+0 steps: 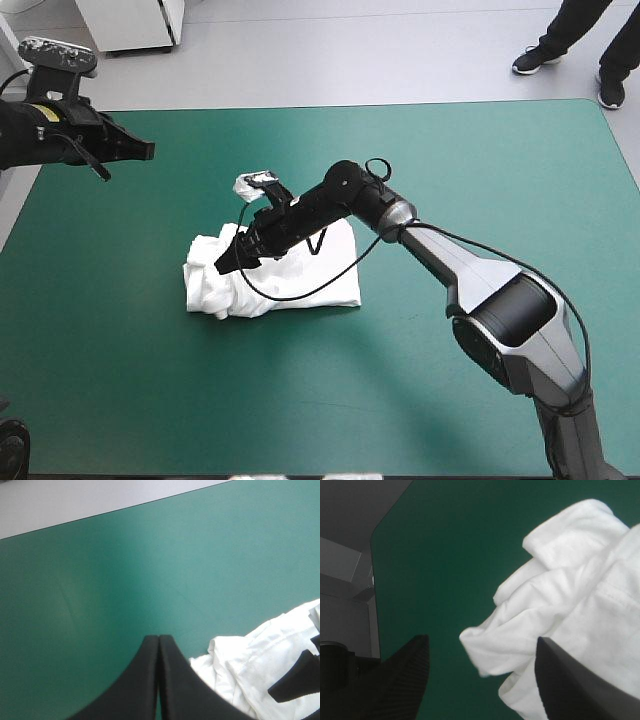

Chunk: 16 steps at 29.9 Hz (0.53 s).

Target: Fold the cloth

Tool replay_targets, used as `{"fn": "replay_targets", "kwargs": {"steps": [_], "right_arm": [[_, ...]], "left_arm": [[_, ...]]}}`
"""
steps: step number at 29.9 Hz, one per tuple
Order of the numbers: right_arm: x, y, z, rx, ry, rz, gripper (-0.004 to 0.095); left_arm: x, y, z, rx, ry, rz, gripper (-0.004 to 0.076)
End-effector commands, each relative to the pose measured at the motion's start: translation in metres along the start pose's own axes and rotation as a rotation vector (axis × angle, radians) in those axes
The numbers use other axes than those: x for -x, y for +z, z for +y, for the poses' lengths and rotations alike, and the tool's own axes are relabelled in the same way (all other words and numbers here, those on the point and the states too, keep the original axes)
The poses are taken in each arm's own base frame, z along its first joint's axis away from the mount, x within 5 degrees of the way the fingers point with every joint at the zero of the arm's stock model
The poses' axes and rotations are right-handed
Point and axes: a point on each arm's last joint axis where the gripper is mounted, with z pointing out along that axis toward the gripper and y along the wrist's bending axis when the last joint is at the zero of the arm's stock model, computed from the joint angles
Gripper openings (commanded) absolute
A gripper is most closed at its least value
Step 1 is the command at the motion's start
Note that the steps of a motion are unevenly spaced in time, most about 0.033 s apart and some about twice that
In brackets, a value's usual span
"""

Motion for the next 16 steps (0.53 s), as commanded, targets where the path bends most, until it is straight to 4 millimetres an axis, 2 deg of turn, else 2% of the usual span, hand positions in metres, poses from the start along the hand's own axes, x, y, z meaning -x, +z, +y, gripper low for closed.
{"fn": "replay_targets", "kwargs": {"steps": [1, 4, 9, 12, 16], "right_arm": [[0.025, -0.036, 0.040, 0.012, -0.102, -0.076, 0.0644], [0.026, -0.048, 0.034, -0.107, -0.130, -0.021, 0.0644], [0.016, -0.079, -0.002, -0.295, -0.035, 0.131, 0.0644], [0.018, -0.109, -0.020, -0.379, 0.042, 0.088, 0.0644], [0.021, -0.150, -0.023, -0.462, 0.071, 0.020, 0.0644]], "left_arm": [[0.006, -0.025, -0.001, 0.020, -0.009, -0.105, -0.0009], [0.005, -0.032, -0.002, 0.013, -0.011, -0.123, -0.0009], [0.000, -0.045, -0.005, 0.017, -0.009, -0.140, -0.0009], [-0.008, -0.053, -0.006, 0.028, -0.005, -0.142, -0.0009], [-0.021, -0.063, -0.007, 0.064, 0.008, -0.141, -0.0009]]}}
